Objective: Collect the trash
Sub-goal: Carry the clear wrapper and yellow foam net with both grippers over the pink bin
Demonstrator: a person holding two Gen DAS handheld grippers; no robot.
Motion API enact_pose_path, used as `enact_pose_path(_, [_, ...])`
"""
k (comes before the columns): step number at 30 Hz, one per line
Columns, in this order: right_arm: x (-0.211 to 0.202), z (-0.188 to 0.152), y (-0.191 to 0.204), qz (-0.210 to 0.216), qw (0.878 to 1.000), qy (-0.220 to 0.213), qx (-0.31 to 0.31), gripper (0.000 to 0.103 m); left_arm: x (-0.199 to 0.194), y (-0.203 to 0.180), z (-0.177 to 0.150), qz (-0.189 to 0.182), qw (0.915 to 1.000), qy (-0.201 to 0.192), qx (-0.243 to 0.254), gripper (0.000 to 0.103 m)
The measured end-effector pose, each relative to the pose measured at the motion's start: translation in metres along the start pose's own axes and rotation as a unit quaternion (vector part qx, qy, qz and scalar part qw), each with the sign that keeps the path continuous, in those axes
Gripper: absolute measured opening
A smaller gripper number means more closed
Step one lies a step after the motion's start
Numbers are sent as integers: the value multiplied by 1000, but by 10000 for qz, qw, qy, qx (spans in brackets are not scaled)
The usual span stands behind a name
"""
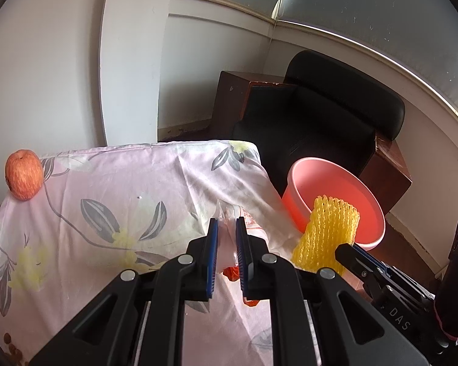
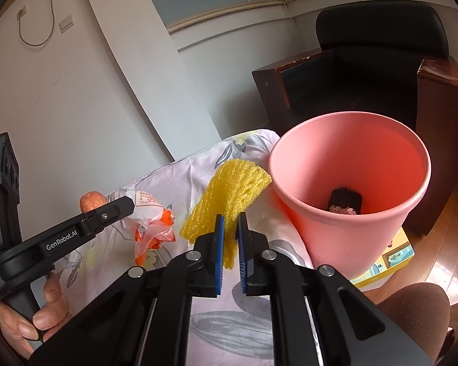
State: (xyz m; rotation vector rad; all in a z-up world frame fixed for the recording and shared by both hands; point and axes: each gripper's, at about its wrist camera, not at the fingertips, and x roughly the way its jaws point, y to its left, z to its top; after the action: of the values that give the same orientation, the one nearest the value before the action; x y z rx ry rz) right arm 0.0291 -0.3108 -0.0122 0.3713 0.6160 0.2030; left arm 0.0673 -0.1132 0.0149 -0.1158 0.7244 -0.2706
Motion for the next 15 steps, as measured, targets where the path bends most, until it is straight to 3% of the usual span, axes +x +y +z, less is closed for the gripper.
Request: enact_pose_path(15, [-10, 15, -8, -176, 9994, -287, 48, 9, -6, -12, 14, -141, 9997, -200, 97, 11])
